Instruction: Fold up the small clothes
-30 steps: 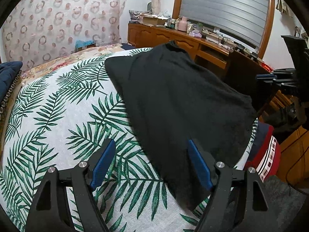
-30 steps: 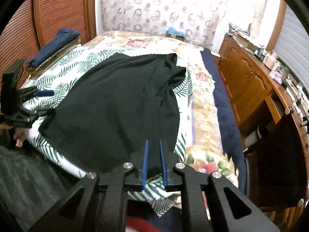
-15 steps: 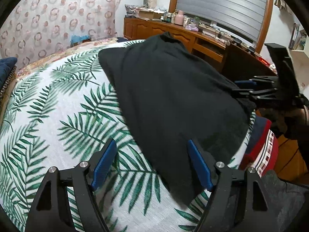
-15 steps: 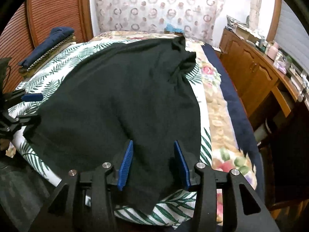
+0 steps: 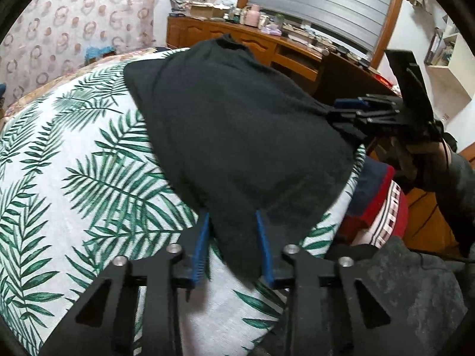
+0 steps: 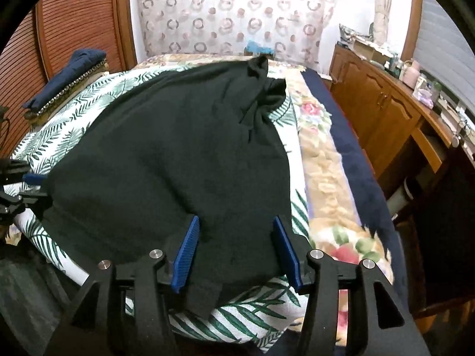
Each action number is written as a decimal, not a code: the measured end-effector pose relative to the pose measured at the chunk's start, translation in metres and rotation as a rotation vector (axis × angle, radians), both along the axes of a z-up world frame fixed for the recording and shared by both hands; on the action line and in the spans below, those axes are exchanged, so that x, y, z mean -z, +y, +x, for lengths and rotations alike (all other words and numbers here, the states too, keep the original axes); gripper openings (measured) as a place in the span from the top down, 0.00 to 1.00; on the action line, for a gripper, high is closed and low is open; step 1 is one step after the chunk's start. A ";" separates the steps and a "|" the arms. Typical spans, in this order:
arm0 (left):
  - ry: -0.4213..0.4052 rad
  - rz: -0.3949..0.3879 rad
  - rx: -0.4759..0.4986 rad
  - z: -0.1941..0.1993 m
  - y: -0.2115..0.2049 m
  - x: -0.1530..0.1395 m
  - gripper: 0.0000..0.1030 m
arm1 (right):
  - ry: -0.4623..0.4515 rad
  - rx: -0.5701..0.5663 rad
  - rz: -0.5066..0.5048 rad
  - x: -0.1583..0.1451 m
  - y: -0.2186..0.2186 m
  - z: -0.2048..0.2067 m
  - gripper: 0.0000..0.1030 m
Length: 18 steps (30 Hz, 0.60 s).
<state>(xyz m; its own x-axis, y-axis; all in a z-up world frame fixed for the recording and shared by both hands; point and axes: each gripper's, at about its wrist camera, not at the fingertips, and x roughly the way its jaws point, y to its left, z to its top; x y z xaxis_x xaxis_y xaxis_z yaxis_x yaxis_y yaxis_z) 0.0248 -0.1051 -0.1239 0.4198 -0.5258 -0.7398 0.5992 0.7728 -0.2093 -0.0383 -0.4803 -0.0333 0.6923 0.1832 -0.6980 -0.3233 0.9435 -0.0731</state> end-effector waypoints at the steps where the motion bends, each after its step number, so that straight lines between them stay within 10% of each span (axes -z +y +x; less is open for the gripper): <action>1: 0.011 -0.004 0.022 0.001 -0.001 0.000 0.88 | -0.013 -0.001 0.005 -0.003 0.001 -0.002 0.48; 18: -0.185 -0.102 0.020 0.064 -0.033 -0.088 0.96 | 0.012 -0.233 0.084 -0.010 0.036 -0.028 0.47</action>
